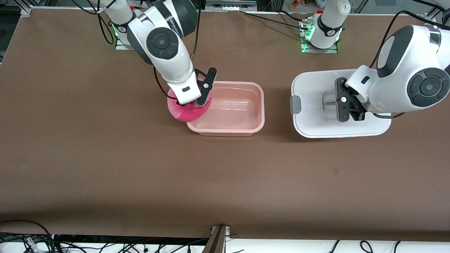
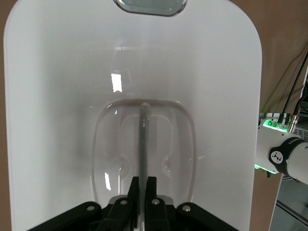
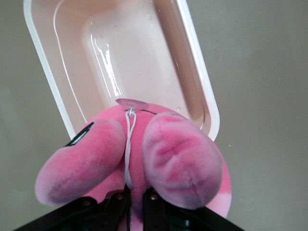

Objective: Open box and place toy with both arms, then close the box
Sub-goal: 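Lower the pink toy into the pink box with the right gripper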

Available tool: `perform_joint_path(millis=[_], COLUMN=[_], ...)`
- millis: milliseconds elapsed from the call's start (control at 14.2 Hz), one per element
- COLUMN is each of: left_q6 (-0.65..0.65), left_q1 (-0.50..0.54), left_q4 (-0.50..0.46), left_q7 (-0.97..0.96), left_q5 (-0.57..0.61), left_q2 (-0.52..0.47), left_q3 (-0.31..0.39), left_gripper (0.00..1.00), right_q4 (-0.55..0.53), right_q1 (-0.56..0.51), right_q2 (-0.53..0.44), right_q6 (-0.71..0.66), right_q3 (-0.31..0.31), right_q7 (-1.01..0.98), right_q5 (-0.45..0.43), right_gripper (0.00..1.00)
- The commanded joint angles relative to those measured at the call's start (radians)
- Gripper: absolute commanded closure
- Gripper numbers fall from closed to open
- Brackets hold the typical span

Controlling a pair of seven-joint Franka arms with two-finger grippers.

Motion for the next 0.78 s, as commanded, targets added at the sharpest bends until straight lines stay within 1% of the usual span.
perform_joint_path(millis=[0, 424, 494, 565, 706], left_q6=[-0.003, -0.005, -0.005, -0.005, -0.006], left_q1=[0.016, 0.017, 0.019, 0.019, 0.019], left_q4=[0.002, 0.002, 0.002, 0.004, 0.001], left_q7=[0.034, 0.037, 0.037, 0.037, 0.039], left_q5=[0.014, 0.015, 0.014, 0.014, 0.014], left_q2=[0.005, 0.005, 0.003, 0.005, 0.005], left_q3=[-0.012, -0.013, -0.013, -0.013, -0.013], left_gripper=[1.00, 1.00, 1.00, 1.00, 1.00], right_q4=[0.022, 0.023, 0.023, 0.028, 0.058], right_q1=[0.048, 0.106, 0.113, 0.116, 0.116], right_q2=[0.034, 0.077, 0.082, 0.086, 0.083], right_q6=[-0.017, 0.005, 0.005, 0.005, 0.003], right_q3=[-0.004, -0.004, -0.004, -0.004, -0.004], right_q7=[-0.011, 0.009, 0.061, 0.131, 0.240], right_q5=[-0.060, -0.104, -0.111, -0.108, -0.103], right_gripper=[1.00, 1.00, 0.11, 0.00, 0.00])
